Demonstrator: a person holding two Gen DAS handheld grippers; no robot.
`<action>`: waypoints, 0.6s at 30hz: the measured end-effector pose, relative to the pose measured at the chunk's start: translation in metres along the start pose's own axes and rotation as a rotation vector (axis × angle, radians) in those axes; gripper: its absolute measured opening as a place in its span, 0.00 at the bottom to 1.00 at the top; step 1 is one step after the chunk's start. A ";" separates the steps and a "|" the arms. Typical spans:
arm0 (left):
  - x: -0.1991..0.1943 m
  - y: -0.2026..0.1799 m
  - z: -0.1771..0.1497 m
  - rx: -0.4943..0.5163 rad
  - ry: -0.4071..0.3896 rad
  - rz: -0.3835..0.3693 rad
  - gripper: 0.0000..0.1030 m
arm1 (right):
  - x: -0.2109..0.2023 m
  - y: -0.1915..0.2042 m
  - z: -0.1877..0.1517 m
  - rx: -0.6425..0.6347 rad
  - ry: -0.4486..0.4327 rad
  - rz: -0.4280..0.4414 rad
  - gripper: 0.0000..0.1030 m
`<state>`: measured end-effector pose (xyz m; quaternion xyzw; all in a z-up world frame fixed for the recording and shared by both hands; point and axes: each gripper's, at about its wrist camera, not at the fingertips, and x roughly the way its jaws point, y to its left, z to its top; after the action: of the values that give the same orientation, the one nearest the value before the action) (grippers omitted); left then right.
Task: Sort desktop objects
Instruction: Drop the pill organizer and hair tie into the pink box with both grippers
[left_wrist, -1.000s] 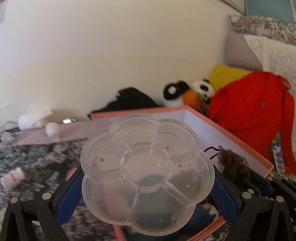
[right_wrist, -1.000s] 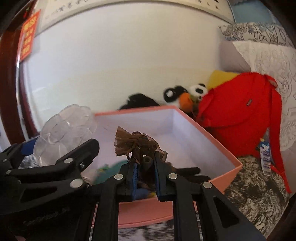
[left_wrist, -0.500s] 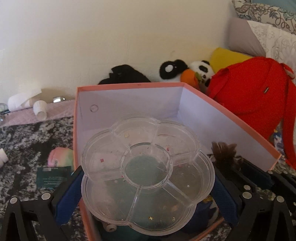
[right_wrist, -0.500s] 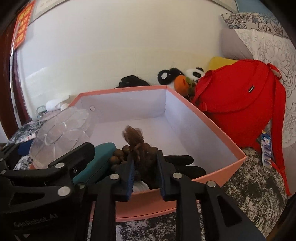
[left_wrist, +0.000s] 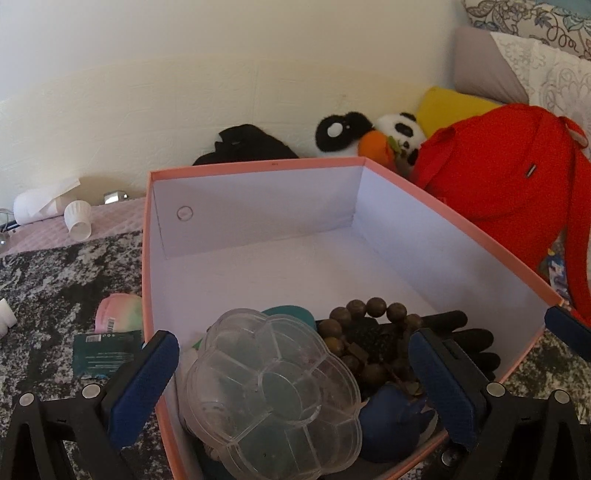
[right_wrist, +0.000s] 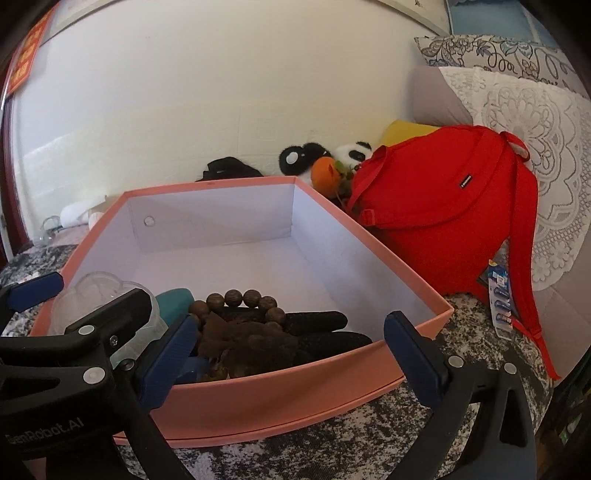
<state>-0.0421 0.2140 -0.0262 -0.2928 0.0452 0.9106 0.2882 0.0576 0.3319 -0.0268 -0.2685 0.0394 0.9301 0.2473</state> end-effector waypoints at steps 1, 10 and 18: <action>-0.002 0.003 -0.002 0.004 0.000 -0.006 1.00 | 0.000 0.000 0.000 0.004 0.001 -0.001 1.00; -0.007 0.006 0.001 -0.014 -0.015 0.007 1.00 | -0.002 -0.001 0.000 0.015 0.003 0.013 1.00; -0.022 0.032 0.013 -0.123 -0.065 0.015 1.00 | -0.013 -0.019 0.004 0.129 -0.051 0.103 0.99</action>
<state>-0.0517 0.1791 -0.0059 -0.2797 -0.0179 0.9228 0.2644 0.0741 0.3434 -0.0151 -0.2261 0.1064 0.9437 0.2170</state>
